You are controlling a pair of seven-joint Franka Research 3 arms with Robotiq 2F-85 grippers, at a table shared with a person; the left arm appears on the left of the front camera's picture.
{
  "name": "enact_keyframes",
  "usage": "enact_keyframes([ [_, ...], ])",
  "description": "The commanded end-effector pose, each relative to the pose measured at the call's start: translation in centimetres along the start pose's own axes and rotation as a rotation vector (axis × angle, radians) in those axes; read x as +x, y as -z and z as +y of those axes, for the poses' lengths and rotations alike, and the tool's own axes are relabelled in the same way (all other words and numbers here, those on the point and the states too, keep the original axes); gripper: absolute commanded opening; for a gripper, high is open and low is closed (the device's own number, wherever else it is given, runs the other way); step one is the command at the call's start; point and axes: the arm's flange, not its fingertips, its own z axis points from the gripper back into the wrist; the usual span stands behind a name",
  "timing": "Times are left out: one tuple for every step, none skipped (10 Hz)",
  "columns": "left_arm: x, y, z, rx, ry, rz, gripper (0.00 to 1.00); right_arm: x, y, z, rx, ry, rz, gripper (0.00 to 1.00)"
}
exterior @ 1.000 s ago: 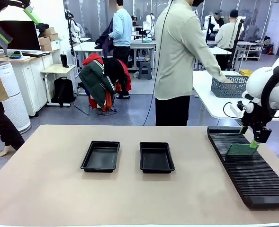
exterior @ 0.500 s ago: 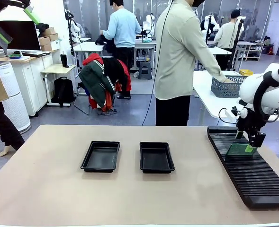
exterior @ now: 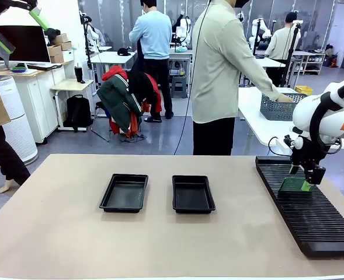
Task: Inspect and transfer BCBs to ESD trays.
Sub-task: Pick up the Blank PCB from the PCB Rack and place it in the left ESD tray.
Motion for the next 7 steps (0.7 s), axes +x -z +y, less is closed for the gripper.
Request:
enact_keyframes([
  [-0.08, 0.10, 0.08, -0.004, -0.002, 0.000, 1.00, 0.03, 0.36, -0.62, -0.022, 0.028, -0.013, 1.00],
  [-0.08, 0.10, 0.08, -0.004, -0.002, 0.000, 1.00, 0.00, 0.00, 0.00, 0.000, 0.000, 0.000, 1.00],
  [-0.08, 0.10, 0.08, -0.004, -0.002, 0.000, 1.00, 0.00, 0.00, 0.00, 0.000, 0.000, 0.000, 1.00],
  [-0.08, 0.10, 0.08, -0.004, -0.002, 0.000, 1.00, 0.00, 0.00, 0.00, 0.000, 0.000, 0.000, 1.00],
  [-0.08, 0.10, 0.08, -0.004, -0.002, 0.000, 1.00, 0.00, 0.00, 0.00, 0.000, 0.000, 0.000, 1.00],
  [-0.08, 0.10, 0.08, -0.004, -0.002, 0.000, 1.00, 0.00, 0.00, 0.00, 0.000, 0.000, 0.000, 1.00],
  [-0.08, 0.10, 0.08, -0.004, -0.002, 0.000, 1.00, 0.00, 0.00, 0.00, 0.000, 0.000, 0.000, 1.00],
])
